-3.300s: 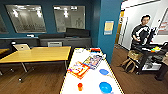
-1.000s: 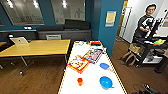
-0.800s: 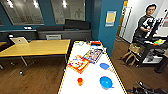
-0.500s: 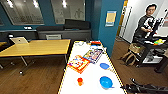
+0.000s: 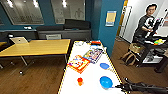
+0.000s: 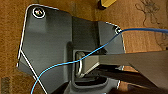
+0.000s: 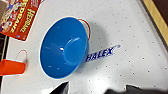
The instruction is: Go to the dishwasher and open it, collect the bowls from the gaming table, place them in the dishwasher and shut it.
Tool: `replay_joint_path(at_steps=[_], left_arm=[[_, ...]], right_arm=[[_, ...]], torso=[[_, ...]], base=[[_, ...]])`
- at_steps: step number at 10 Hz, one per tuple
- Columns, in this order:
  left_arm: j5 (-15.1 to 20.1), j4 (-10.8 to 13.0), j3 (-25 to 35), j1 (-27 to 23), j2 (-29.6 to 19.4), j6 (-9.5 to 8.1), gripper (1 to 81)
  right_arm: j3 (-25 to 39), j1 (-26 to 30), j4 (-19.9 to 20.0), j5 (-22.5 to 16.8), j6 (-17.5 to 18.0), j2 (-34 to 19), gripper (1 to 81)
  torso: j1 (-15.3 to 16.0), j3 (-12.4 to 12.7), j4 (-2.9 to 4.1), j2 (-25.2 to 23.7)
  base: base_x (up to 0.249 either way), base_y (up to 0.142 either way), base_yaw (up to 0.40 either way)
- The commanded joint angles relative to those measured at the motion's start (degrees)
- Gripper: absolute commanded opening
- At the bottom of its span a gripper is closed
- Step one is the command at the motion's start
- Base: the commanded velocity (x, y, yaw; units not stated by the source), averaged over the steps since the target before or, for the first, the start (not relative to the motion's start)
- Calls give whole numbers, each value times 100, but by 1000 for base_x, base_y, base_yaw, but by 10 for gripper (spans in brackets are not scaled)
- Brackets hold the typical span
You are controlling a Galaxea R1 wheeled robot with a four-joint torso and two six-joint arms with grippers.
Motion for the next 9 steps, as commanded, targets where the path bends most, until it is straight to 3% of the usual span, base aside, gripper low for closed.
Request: replay_joint_path(at_steps=[1,3,9], left_arm=[[313,87,61,-102,-39,3,811],[313,96,52,-102,-39,3,811],[322,61,-36,-102,-30,3,811]], right_arm=[[-477,1078,199,-263,914,-77,811],[-804,1254,200,-465,1303,125,811],[-1983,1360,323,-500,1435,1285,811]], torso=[[0,0,0,0],[2,-2,0,0],[5,-2,0,5]], base=[[0,0,0],[0,0,0],[0,0,0]])
